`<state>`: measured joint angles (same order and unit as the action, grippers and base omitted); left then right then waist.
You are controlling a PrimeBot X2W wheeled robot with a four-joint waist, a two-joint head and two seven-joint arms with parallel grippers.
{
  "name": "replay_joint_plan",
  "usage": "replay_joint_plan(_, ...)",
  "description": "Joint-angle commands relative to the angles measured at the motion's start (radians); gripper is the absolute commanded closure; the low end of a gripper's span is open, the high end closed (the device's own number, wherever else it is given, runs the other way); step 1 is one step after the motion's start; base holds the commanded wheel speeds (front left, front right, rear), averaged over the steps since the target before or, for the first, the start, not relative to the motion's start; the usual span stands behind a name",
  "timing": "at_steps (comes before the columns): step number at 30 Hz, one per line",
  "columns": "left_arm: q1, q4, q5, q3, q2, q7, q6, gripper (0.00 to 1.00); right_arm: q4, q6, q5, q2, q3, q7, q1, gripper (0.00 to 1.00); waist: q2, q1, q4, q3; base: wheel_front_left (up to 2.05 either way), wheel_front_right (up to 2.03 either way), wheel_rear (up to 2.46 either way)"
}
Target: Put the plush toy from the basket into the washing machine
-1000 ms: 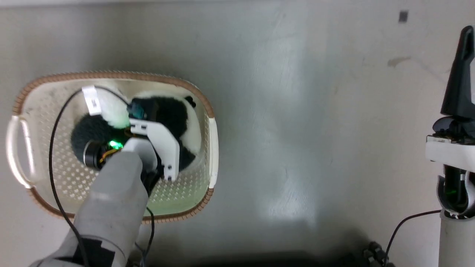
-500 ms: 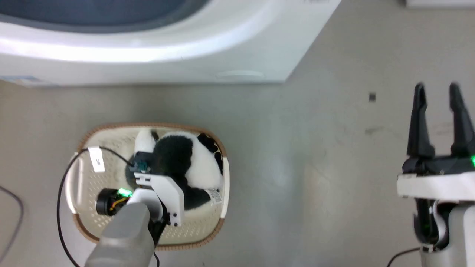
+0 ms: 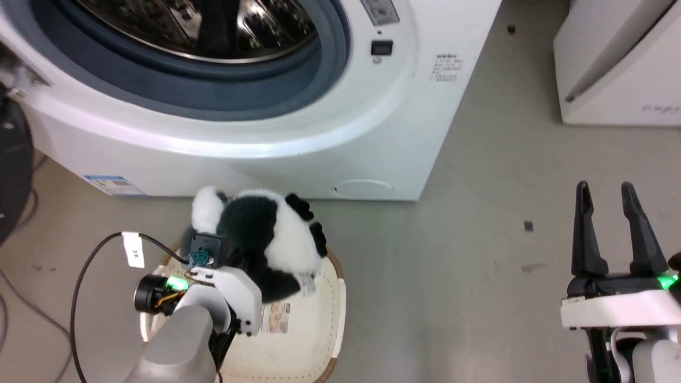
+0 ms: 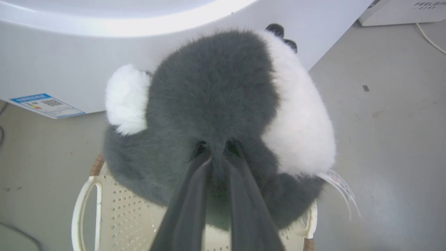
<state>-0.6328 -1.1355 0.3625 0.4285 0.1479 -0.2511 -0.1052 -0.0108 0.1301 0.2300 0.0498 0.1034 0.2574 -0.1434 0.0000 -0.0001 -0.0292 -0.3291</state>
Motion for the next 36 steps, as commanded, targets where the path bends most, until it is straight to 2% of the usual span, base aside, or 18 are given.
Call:
replay_joint_plan(1, 0.020, 0.065, -0.009, -0.011, 0.009, -0.010, 0.022, 1.00, -0.004, 0.001, 0.010, 0.000, 0.003, 0.004, 0.020, 0.00, 0.0000, 0.0001, -0.022, 0.044, 0.00, 0.00, 0.00)
replay_joint_plan(10, 0.071, 0.299, -0.038, -0.065, 0.045, -0.010, 0.081, 1.00, -0.004, 0.001, 0.017, 0.000, -0.001, 0.004, 0.045, 0.00, 0.0000, 0.0001, -0.036, 0.081, 0.00, 0.00, 0.00)
replay_joint_plan(17, 0.020, 0.436, -0.058, -0.128, 0.070, -0.011, 0.115, 1.00, 0.005, 0.001, 0.025, 0.000, -0.016, 0.004, 0.042, 0.00, 0.0000, 0.0001, -0.015, 0.059, 0.00, 0.00, 0.00)
replay_joint_plan(24, -0.107, 0.443, -0.062, -0.170, 0.099, -0.011, 0.130, 1.00, 0.019, 0.001, 0.031, 0.000, -0.024, 0.004, 0.003, 0.00, 0.0000, 0.0001, 0.036, -0.029, 0.00, 0.00, 0.00)
replay_joint_plan(28, -0.216, 0.426, -0.066, -0.197, 0.133, -0.011, 0.141, 1.00, 0.030, 0.001, 0.039, 0.000, -0.031, 0.004, -0.033, 0.00, 0.0000, 0.0001, 0.077, -0.109, 0.00, 0.00, 0.00)
replay_joint_plan(36, -0.494, 0.343, -0.074, -0.228, 0.218, -0.002, 0.133, 1.00, 0.051, 0.001, 0.070, 0.000, -0.042, 0.004, -0.114, 0.00, 0.0000, 0.0001, 0.162, -0.289, 0.00, 0.00, 0.00)
